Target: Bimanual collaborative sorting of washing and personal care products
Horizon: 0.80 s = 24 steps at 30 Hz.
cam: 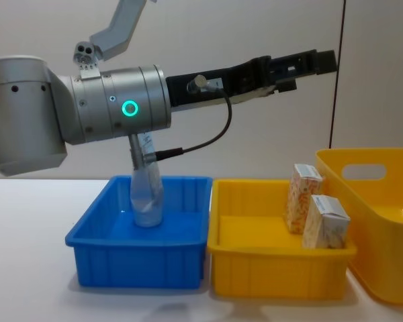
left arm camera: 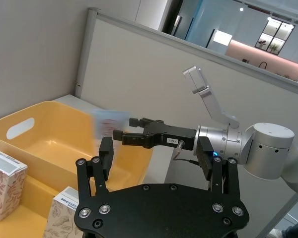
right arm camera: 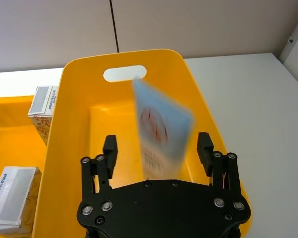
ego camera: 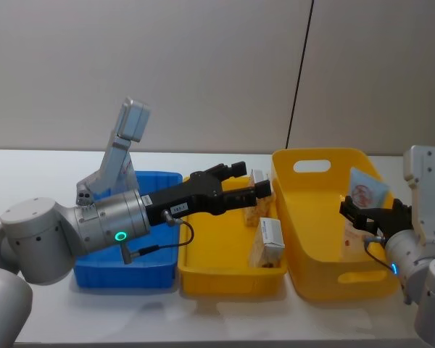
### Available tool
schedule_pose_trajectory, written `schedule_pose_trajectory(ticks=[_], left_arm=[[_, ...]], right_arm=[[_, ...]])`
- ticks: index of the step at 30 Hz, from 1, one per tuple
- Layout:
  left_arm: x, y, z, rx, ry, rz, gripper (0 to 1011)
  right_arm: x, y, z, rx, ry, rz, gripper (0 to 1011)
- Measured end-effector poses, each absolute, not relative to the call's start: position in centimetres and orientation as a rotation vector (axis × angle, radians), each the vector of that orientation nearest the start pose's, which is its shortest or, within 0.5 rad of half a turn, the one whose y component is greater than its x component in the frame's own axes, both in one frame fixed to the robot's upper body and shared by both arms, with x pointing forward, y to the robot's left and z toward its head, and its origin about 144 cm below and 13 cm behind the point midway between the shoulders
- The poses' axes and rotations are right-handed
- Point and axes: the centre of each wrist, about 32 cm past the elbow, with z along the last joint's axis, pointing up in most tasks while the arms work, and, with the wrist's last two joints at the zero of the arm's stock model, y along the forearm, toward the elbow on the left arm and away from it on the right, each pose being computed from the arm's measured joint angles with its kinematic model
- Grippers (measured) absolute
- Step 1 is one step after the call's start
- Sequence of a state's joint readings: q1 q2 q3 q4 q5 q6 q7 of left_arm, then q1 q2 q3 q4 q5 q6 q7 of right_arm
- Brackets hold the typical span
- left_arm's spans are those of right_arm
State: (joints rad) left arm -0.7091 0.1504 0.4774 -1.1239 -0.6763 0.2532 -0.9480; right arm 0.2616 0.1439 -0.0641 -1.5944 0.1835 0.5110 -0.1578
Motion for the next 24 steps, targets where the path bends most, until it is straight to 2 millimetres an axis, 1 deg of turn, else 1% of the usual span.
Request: schedule_pose_trajectory(ticks=[2, 17, 24], left_arm=[[62.23, 15.86, 126.61, -0.177, 0.210, 0.213, 1001], [62.23, 15.86, 126.61, -0.177, 0.210, 0.213, 1001], [62.23, 15.86, 126.61, -0.177, 0.210, 0.213, 1001]], right_arm=[[52.35, -24.79, 123.93, -0.193, 0.184, -1.643, 1002], [52.33, -24.81, 123.95, -0.191, 0.185, -1.642, 1003], [51.72, -25.19, 124.28, -0.123, 0.171, -1.587, 1004]])
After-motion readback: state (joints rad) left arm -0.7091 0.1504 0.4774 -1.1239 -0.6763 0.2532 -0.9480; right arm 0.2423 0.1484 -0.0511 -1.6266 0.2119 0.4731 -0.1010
